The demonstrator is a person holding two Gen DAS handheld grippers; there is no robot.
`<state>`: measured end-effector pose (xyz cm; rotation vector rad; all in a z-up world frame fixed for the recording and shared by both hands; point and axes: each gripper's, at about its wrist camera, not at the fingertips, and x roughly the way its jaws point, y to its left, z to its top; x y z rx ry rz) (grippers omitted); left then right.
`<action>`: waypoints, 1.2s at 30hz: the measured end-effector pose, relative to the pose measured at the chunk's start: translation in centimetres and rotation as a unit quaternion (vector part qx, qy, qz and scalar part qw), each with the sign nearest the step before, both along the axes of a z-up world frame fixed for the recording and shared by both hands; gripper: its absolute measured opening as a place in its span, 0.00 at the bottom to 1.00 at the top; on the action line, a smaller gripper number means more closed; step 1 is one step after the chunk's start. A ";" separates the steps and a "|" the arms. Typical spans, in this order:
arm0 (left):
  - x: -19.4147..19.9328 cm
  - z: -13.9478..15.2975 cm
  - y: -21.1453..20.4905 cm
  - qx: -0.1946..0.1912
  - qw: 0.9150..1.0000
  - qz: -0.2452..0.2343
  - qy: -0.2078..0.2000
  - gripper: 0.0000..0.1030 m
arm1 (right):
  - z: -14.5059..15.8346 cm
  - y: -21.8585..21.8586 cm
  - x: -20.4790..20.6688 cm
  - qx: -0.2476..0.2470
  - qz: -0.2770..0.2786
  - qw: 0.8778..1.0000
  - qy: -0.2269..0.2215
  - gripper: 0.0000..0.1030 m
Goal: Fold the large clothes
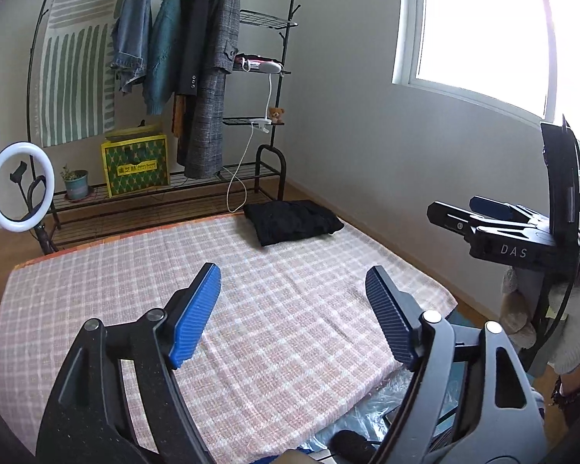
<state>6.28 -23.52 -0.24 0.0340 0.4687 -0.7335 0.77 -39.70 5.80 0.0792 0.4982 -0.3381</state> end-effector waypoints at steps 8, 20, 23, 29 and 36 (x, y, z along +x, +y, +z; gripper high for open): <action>1.9 -4.5 1.0 0.003 0.999 0.047 0.017 0.93 | -4.3 0.3 1.7 0.003 -0.028 1.000 0.005 1.00; 4.0 -7.8 0.5 0.037 0.996 0.076 0.039 0.99 | -9.4 0.8 4.1 -0.010 -0.046 0.999 0.006 1.00; 4.4 -8.6 0.5 0.044 0.995 0.077 0.049 0.99 | -9.8 1.0 4.3 -0.008 -0.046 0.999 0.002 1.00; 4.5 -9.3 0.4 0.050 0.994 0.076 0.059 1.00 | -10.4 1.5 4.7 0.001 -0.040 0.999 0.008 1.00; 4.3 -9.1 0.5 0.052 0.994 0.077 0.055 1.00 | -10.6 1.8 4.8 -0.002 -0.039 0.999 0.011 1.00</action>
